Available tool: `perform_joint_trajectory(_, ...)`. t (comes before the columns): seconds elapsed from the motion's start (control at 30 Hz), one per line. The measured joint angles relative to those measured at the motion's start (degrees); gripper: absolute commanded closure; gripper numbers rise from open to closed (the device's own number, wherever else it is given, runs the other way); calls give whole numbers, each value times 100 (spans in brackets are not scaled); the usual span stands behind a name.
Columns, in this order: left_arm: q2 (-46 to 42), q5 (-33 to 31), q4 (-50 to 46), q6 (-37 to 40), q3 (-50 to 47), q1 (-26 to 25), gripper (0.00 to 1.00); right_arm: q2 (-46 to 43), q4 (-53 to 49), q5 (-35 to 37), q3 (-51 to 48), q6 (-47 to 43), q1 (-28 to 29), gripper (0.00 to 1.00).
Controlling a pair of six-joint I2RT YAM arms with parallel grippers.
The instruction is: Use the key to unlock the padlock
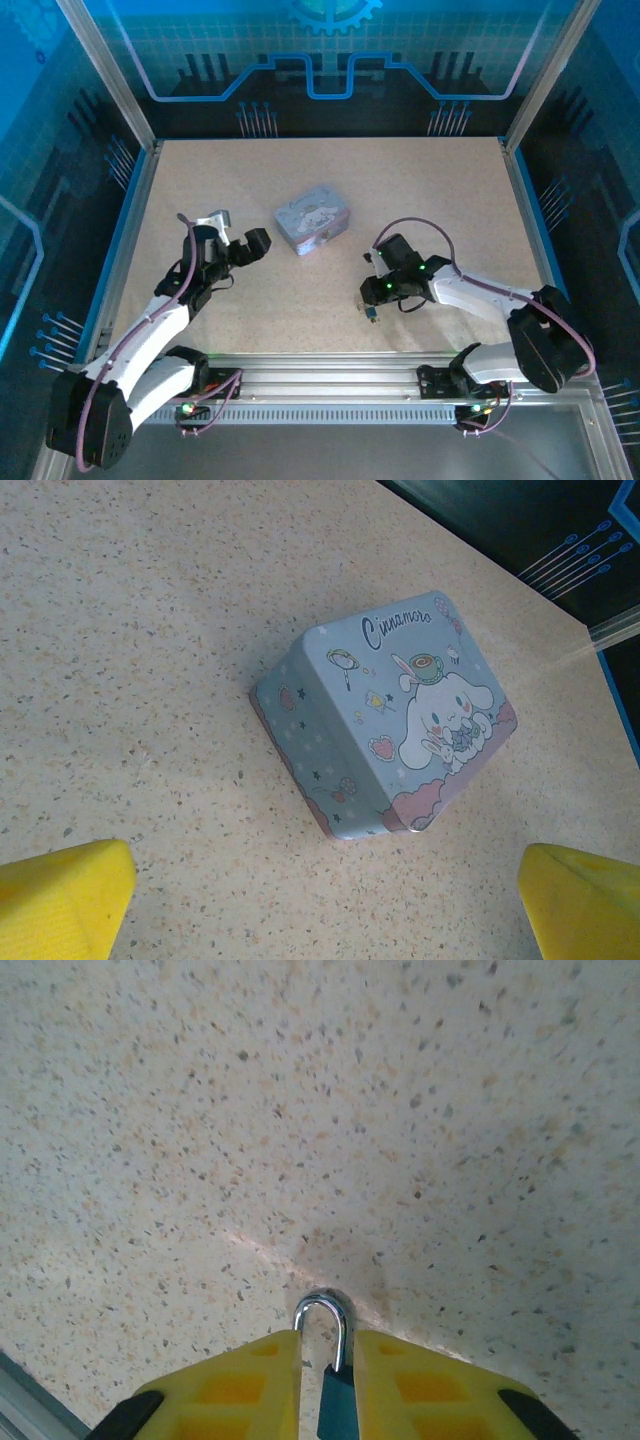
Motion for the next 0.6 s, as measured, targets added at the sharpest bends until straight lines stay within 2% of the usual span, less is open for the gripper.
perform_joint_trajectory(0.3, -243, -2, -149, 2, 0, 39, 1, -914, -92, 372, 92, -321, -299, 63)
perform_joint_trajectory(0.6, -293, -2, -249, 11, 2, 42, 1, -1812, -2, 485, -7, -501, -944, 37)
